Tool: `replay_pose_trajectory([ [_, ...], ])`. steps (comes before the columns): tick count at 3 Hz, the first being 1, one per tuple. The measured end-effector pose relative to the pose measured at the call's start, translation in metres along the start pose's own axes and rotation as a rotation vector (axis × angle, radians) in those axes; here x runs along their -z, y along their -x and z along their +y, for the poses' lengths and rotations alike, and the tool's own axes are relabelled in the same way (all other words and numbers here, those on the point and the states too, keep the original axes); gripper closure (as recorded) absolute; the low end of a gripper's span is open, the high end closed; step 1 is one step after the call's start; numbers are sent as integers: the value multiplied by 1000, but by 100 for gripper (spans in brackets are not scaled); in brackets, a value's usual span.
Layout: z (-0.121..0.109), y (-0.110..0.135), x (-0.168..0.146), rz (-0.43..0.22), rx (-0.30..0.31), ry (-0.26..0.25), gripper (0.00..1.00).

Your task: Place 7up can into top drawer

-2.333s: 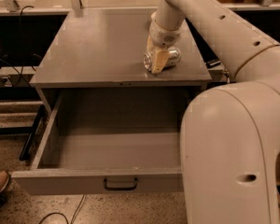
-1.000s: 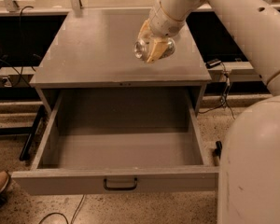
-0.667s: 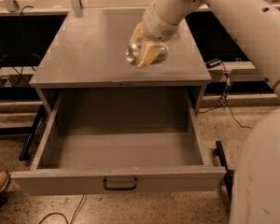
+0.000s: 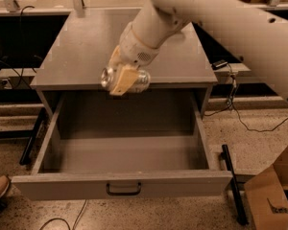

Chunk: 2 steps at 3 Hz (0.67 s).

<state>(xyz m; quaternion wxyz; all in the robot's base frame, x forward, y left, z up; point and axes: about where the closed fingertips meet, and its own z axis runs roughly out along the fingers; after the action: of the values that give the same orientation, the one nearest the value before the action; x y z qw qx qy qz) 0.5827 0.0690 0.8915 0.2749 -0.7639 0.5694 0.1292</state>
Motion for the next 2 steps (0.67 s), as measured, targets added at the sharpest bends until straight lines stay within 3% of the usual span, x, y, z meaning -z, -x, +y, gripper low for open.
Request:
replay_pose_trajectory([
  [1, 14, -5, -19, 11, -12, 42, 100],
  [2, 14, -5, -19, 11, -13, 41, 100],
])
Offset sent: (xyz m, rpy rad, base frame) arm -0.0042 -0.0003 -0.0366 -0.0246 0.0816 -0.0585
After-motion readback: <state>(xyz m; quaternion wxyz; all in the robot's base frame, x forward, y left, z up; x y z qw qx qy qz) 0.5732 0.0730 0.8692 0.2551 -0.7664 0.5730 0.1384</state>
